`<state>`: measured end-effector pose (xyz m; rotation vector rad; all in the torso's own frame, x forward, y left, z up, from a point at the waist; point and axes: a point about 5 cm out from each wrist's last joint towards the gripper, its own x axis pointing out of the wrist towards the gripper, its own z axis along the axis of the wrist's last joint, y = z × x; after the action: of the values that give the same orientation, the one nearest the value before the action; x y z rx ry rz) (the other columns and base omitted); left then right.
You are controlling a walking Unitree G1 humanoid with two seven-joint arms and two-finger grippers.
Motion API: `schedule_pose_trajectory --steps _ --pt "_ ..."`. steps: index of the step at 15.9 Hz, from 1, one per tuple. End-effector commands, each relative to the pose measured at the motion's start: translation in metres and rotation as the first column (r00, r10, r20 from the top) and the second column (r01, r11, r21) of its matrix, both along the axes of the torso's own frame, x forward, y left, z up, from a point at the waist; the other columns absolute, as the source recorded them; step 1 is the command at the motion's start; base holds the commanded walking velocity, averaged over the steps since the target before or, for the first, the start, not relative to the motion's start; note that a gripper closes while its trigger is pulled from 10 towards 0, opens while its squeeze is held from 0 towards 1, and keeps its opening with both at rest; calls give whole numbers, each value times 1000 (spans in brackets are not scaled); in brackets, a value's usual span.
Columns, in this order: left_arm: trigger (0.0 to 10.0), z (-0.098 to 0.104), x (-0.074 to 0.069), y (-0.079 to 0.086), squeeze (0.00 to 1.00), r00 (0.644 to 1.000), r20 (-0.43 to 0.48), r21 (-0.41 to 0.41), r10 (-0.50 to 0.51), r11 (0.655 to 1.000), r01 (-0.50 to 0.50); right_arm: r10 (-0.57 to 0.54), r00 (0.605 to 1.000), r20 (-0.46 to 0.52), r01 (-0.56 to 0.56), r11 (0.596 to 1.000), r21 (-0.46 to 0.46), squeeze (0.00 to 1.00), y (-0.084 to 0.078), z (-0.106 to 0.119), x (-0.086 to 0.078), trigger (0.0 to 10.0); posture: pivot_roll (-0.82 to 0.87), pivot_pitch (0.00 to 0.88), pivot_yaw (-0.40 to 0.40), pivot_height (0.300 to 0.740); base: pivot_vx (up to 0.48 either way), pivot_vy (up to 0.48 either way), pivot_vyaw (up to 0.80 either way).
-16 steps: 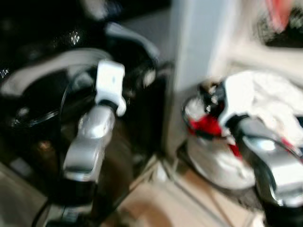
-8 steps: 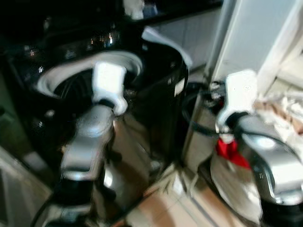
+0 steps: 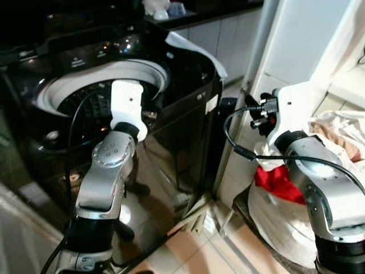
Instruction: Clothes washing
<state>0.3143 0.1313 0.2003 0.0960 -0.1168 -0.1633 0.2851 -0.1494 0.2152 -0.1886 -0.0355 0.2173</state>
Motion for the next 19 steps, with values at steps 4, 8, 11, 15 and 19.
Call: schedule_pose_trajectory --steps 4,8,11,15,19 --pt "10000 3 -1 -1 0 1000 8 7 -3 1000 3 -15 1000 13 15 999 47 0 2 2 0 10000 22 0 5 740 0 -480 222" --pt "10000 1 2 1 0 1000 -19 -6 -1 1000 1 -71 998 -2 71 996 50 0 0 -1 -1 10000 8 0 24 740 0 -120 0" --pt "10000 4 4 5 0 1000 -2 16 -12 1000 12 -58 998 -33 60 995 76 0 3 -4 -3 10000 1 0 36 740 0 0 0" --pt "10000 6 4 7 0 1000 3 -11 -6 1000 6 -50 997 -54 56 992 110 0 3 -5 -3 10000 2 0 32 740 124 0 -219" --pt "10000 5 4 9 0 1000 0 -30 4 1000 -4 -21 999 -50 25 995 93 0 6 -3 -3 10000 6 0 24 740 273 0 0"
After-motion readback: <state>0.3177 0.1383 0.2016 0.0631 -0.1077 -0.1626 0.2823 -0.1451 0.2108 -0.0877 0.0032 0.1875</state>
